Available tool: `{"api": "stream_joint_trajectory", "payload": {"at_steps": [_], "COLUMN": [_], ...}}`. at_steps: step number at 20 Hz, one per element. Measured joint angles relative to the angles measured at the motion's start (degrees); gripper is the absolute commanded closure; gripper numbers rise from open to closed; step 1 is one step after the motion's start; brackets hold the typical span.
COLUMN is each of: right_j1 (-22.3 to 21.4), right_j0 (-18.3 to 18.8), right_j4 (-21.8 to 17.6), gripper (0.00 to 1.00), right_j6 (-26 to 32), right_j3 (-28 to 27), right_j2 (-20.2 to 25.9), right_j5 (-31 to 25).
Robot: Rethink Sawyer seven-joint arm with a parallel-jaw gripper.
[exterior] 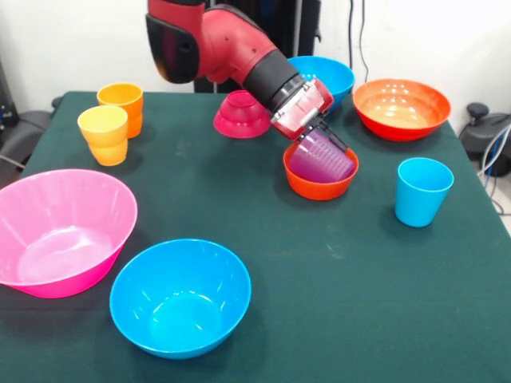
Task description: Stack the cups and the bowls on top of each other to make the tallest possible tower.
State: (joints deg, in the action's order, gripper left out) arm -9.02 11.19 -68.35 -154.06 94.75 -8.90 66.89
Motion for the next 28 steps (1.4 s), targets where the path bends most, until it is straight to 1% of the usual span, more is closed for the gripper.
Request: {"api": "stream_joint_trajectory", "payload": {"at_steps": [3,6,7,10,12,14,17,22,24,26,28], "right_j1": [-0.6,-1.7,-2.0,-3.0,-3.5,-3.5,-2.9,-1.7,-1.4,-1.0,-1.0], "right_j0": [-2.8,-6.6,-7.1,-9.6,-11.2,-12.1,-13.6,-16.4,-17.2,-18.4,-19.0], "right_j4": [0.5,1.1,1.4,3.6,6.5,8.7,13.0,20.6,23.1,26.5,28.2], "gripper": [1.0,1.0,1.0,1.0,1.0,1.0,1.0,1.0,1.0,1.0,1.0], "right_j6": [0.0,0.0,0.0,0.0,0.0,0.0,0.0,0.0,0.0,0.0,0.0], "right_j3": [0.0,0.2,0.3,0.8,1.0,1.1,1.2,1.8,2.0,2.1,2.1], "right_j2": [-2.3,-4.8,-5.1,-6.7,-8.1,-9.0,-10.5,-13.3,-14.2,-15.4,-15.9], "right_j5": [-1.8,-5.6,-6.3,-9.2,-11.7,-13.1,-15.1,-16.1,-16.4,-17.8,-19.2]}}
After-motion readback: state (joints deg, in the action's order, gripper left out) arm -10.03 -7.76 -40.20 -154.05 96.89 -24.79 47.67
